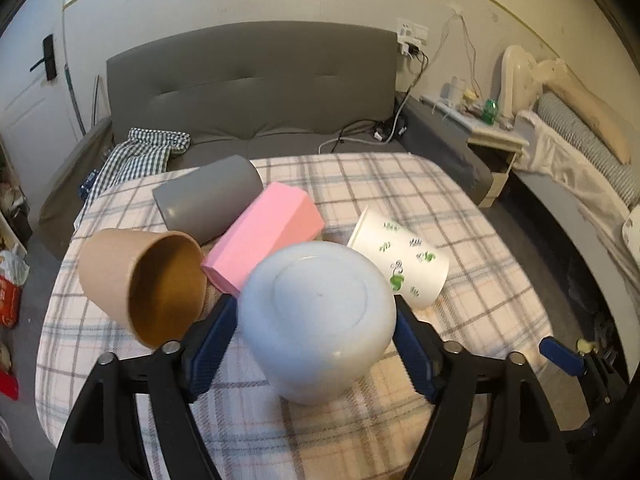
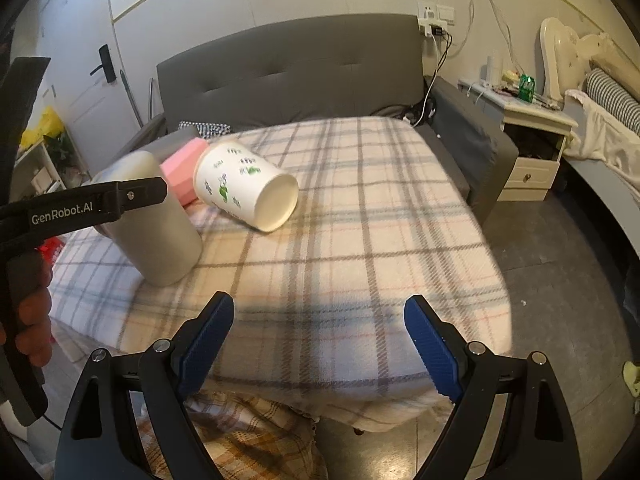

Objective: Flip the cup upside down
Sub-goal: 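Lower the gray cup bottom-up onto the table with the left gripper, then open the left gripper and pull it back from the cup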

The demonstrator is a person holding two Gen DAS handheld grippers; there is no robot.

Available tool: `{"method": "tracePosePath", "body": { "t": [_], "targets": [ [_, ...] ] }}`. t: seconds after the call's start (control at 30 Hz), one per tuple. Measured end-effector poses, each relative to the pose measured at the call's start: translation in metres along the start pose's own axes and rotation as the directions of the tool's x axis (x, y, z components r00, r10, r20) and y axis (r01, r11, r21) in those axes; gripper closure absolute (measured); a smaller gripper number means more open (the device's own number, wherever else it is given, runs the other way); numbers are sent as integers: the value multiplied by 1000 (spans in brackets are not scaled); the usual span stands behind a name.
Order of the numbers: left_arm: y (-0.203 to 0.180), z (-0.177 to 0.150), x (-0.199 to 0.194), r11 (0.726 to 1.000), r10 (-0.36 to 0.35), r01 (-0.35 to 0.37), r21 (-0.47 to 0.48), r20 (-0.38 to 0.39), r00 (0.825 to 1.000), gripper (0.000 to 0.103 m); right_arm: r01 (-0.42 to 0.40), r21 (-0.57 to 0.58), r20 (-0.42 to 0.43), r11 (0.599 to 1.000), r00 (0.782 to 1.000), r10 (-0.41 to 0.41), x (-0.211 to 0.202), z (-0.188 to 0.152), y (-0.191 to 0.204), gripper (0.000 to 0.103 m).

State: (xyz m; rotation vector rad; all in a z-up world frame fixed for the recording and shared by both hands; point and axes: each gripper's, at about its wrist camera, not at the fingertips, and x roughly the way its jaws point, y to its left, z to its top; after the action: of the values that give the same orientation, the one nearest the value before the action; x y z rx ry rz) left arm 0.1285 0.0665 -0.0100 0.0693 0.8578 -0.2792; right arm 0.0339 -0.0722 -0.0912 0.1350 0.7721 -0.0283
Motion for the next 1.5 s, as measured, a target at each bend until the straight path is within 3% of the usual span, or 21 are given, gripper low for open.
{"method": "tracePosePath", "body": {
  "t": [0.4,0.7,0.83,1.0,1.5],
  "targets": [
    [18,18,-100,998,-28,38,-56,179,983,23,3,-37,159,999,987,3,-81,32,23,15],
    [44,-24,-152,995,65,-39,-91,295,953,14,-33,-67,237,997,970,48,-119,33,58,15],
    [58,-47,-157,987,111,-70,-142,307,945,6,-35,-79,237,996,970,53,-117,19,72,10],
    [64,-70,-157,984,147,-107,-144,305,941,5,-27,-72,236,997,971,43,-110,-2,78,1],
    [62,-84,-160,984,155,-121,-127,300,941,5,-24,-76,214,997,976,39,-107,-7,80,0]
  ]
}}
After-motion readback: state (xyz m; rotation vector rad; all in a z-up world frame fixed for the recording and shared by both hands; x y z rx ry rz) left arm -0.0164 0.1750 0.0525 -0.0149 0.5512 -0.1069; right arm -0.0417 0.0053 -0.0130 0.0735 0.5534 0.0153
